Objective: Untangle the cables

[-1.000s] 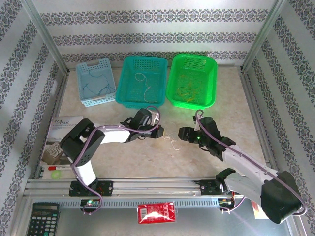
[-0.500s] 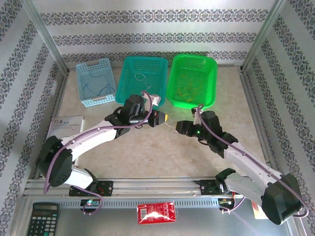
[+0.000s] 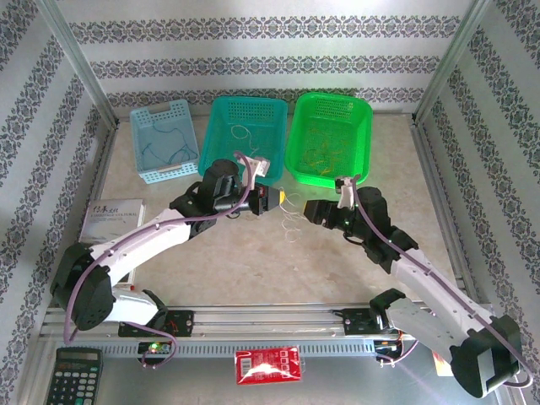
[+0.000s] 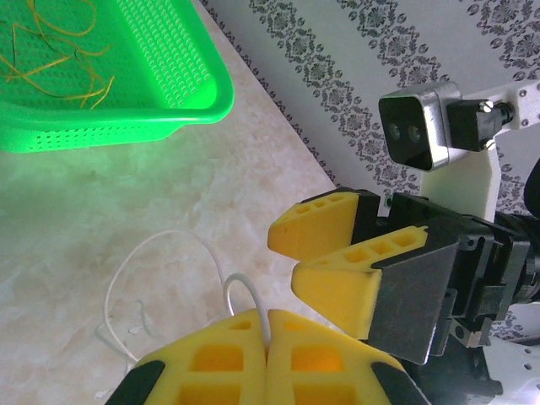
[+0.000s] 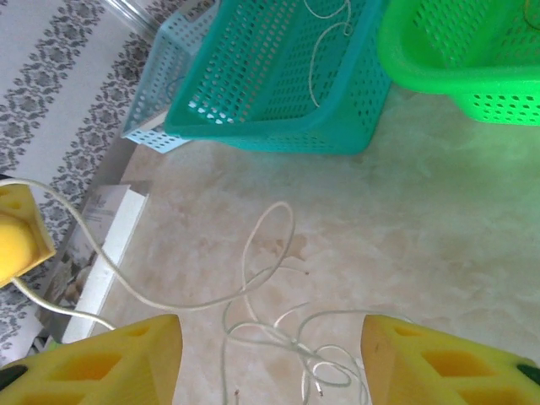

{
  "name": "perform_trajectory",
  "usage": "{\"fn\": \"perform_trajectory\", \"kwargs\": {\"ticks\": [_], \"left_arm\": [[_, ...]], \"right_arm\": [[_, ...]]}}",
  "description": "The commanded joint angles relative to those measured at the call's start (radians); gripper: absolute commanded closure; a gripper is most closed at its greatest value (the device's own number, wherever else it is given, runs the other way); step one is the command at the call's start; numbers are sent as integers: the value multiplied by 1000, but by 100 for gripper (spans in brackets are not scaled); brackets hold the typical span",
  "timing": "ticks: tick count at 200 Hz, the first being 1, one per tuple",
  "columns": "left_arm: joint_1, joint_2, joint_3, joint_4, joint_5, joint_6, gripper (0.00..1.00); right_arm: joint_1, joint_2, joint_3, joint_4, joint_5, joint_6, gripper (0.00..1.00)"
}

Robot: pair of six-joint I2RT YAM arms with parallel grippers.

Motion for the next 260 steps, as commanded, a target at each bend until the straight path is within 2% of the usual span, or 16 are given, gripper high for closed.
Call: {"fn": "perform_trajectory", "kwargs": {"ticks": [1, 85, 119, 154, 163, 174, 187, 203, 210, 222, 260], "left_arm": [[18, -29, 27, -30, 7, 1, 100], [28, -39, 29, -50, -14, 0, 100], [30, -43, 51, -65, -12, -14, 100], [32, -53, 75, -66, -4, -46, 100], [31, -57, 81, -60, -1, -59, 100], [31, -65, 87, -47, 3, -80, 100], [31, -74, 99, -35, 5, -104, 100], [33, -89, 119, -21, -3, -129, 100], [34, -96, 131, -19, -5, -137, 100], [38, -106, 153, -15, -13, -151, 100], [54, -132, 219, -1, -22, -182, 100]], "right_arm": [[-6, -34, 30, 42, -43, 18, 39], [98, -46, 19, 97, -61, -25, 35], [154, 3, 9, 110, 14, -89, 34], [190, 113, -1, 214, 79, -143, 37], [196, 146, -2, 244, 99, -151, 40], [199, 184, -5, 280, 130, -152, 49], [199, 221, -21, 328, 171, -147, 64], [197, 259, -53, 393, 221, -129, 90], [198, 270, -69, 417, 240, -119, 97], [198, 286, -95, 454, 255, -104, 100], [197, 313, -173, 522, 294, -52, 98]]}}
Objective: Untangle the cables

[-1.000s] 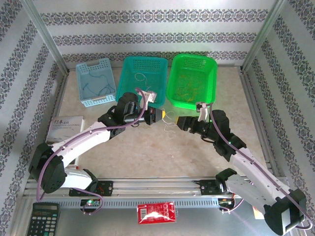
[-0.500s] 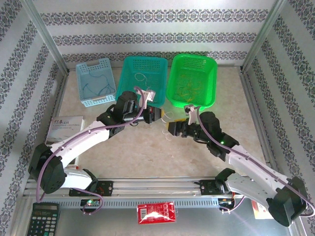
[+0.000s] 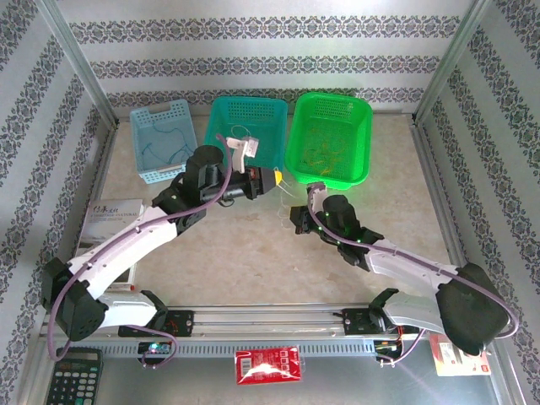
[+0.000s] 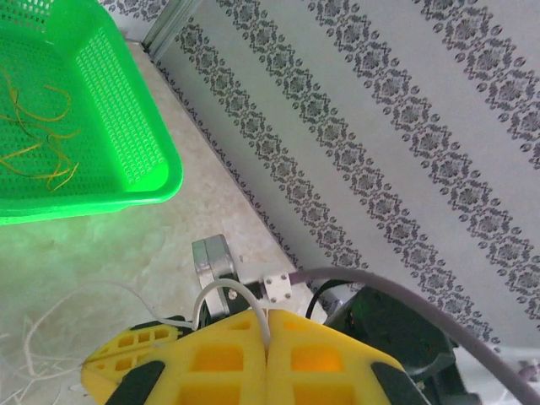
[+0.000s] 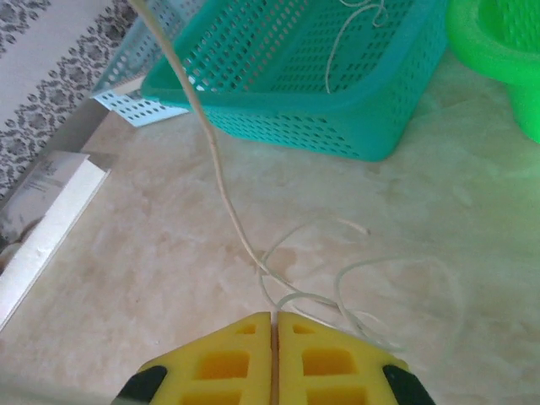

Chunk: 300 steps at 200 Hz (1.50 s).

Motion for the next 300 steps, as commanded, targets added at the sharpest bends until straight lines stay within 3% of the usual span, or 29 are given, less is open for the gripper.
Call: {"fn": "perform_trajectory", "kwargs": {"ticks": [1, 46, 71, 94, 145, 199, 266, 300], "left_arm": [[27, -50, 74, 54, -12, -43, 100], [46, -74, 130, 58, -45, -37, 100], [50, -71, 140, 54, -34, -23, 100], [52, -71, 120, 70, -18, -22, 100], [57, -82, 34, 147, 38, 5, 100], [63, -83, 12, 176, 55, 0, 100], [66, -81, 37, 160, 67, 2, 100], [66, -83, 42, 173, 76, -8, 100]], "right_arm": [[-3, 19, -60, 62, 79, 47, 98], [-3, 6, -115, 105, 82, 95, 96], [-1, -25, -146, 84, 43, 98, 62], [-4, -75, -147, 39, 37, 100, 50], [-43, -260, -127, -137, 11, 90, 49], [-204, -402, -127, -235, -100, 101, 49], [-238, -262, -70, -148, -291, 42, 37], [-237, -172, -35, -110, -321, 25, 35]]}}
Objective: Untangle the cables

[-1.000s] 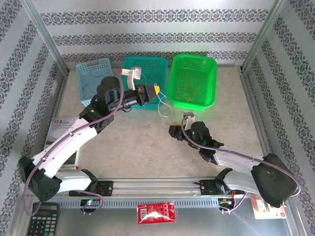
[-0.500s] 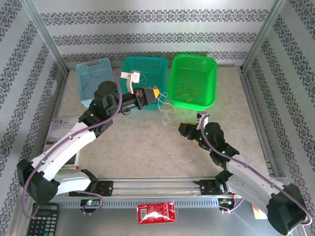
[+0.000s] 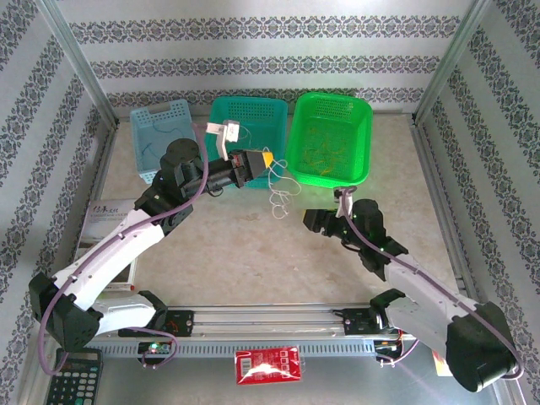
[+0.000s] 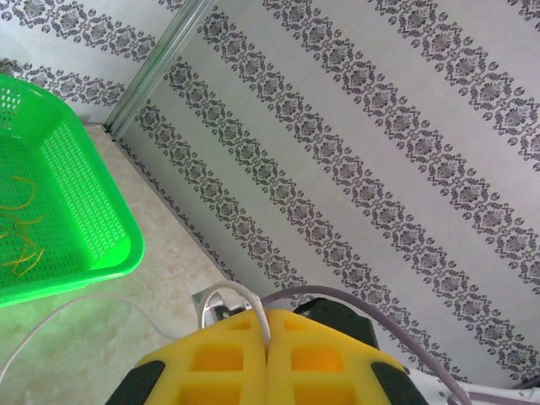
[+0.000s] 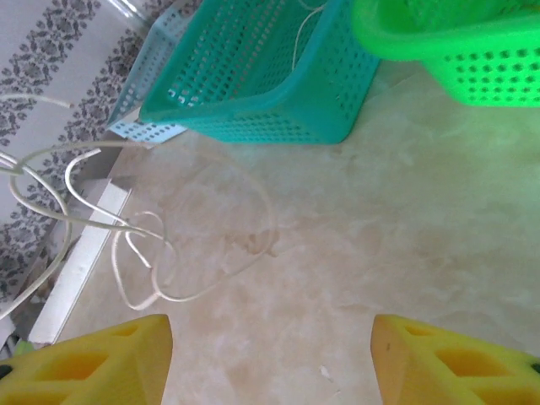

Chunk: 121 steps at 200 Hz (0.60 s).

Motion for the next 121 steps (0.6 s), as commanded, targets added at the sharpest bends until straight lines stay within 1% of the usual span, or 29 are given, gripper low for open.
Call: {"fn": "perform_trajectory", "kwargs": {"ticks": [1, 50, 91, 121], "left_arm": [[14, -9, 31, 63, 30, 8, 100], [15, -6, 37, 109, 53, -24, 100], [15, -5, 43, 114, 59, -25, 100], [15, -5, 48, 122, 66, -30, 100]], "right_arm": [[-6, 41, 48, 61, -63, -36, 35], [-12, 139, 82, 119, -68, -27, 36], [-24, 186, 84, 185, -90, 8, 37], [-27, 216, 97, 218, -129, 27, 37]]}}
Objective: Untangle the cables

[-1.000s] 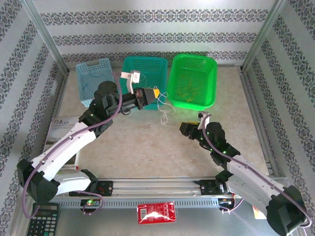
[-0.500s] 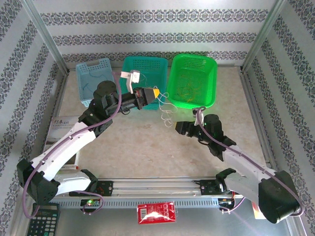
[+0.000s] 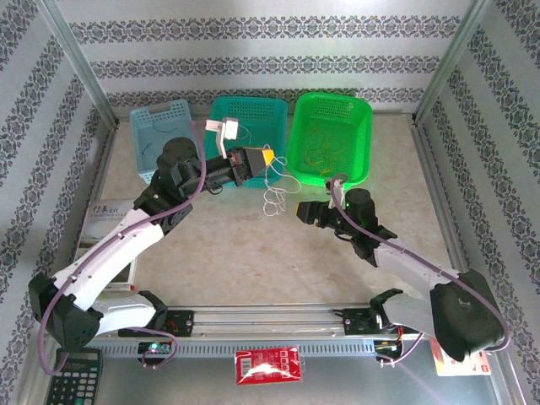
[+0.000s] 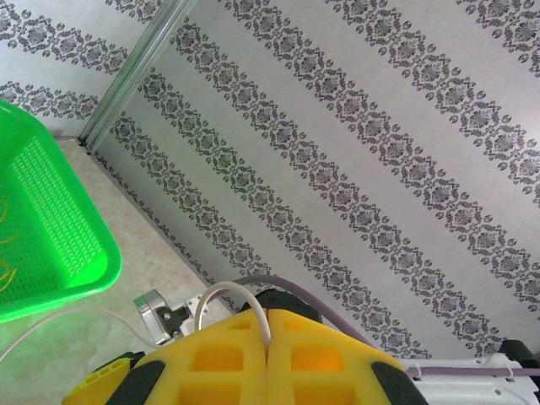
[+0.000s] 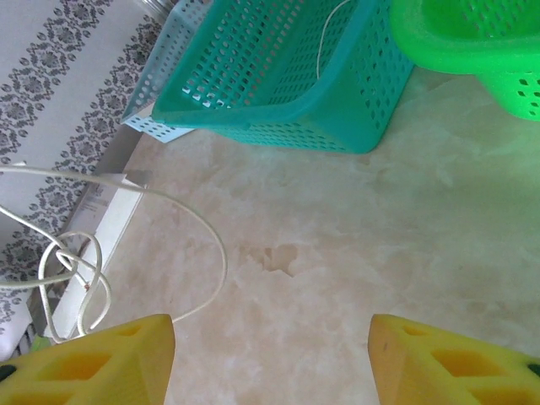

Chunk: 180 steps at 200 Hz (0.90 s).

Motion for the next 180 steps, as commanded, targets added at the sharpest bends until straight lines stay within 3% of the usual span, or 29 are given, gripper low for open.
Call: {"fn": "perform_trajectory", "kwargs": {"ticks": [1, 79, 124, 141, 168, 180], "left_arm": [[10, -5, 41, 69, 26, -19, 100], [10, 1, 52, 136, 52, -67, 100], [10, 1, 58, 143, 59, -76, 100], [10, -4, 54, 143, 58, -79, 100], [9, -16, 44, 140, 40, -71, 100], [17, -26, 37, 133, 16, -62, 100]], "right_arm": [[-7, 22, 37, 74, -54, 21, 37], [-6, 174, 98, 163, -127, 47, 36], [-1, 275, 138, 263, -136, 96, 43], [-1, 301, 147, 293, -138, 114, 52], [-3, 311, 147, 299, -127, 122, 100], [-11, 298, 129, 284, -95, 123, 100]]}}
